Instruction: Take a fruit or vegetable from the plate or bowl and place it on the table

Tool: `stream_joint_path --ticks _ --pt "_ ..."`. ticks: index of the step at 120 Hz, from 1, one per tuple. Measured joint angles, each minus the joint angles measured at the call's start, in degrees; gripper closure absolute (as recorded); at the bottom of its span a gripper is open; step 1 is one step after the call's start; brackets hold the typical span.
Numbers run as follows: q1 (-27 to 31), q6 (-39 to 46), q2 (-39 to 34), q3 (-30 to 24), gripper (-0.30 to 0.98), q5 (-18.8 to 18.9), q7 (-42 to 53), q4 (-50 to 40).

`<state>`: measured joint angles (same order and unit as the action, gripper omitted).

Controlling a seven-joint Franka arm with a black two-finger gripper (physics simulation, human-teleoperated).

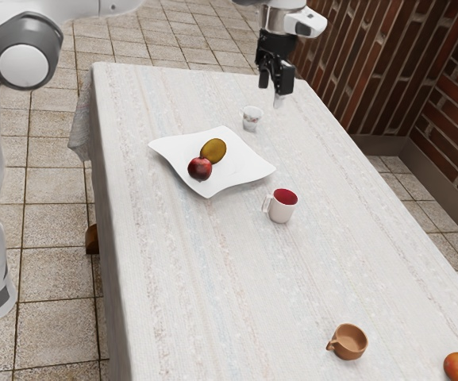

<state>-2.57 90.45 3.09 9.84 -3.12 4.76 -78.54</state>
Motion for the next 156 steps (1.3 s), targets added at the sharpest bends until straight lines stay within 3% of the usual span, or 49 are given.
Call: stream_joint_path --ticks 29,50,66,113,121,136,146,156 --pt "-1.27 0.16 0.22 0.40 0.00 -0.16 2.19 0.05" --pt "-4.36 0.10 1.06 7.52 0.00 -0.02 3.28 0.98" --pt "0.52 0.11 3.67 11.85 0.00 -0.07 3.94 1.21" --pt "6.48 0.42 7.03 12.39 0.00 -1.86 5.22 1.76" --pt "6.52 0.68 6.70 13.33 0.00 -2.92 5.36 -0.33" --pt "5.44 3.88 0.17 14.14 0.00 -3.63 5.37 -13.48" --pt "4.23 6.34 -6.62 14.17 0.00 -2.07 4.93 -22.62" --pt "3.31 9.24 -8.47 13.89 0.00 -0.71 4.24 -27.92"
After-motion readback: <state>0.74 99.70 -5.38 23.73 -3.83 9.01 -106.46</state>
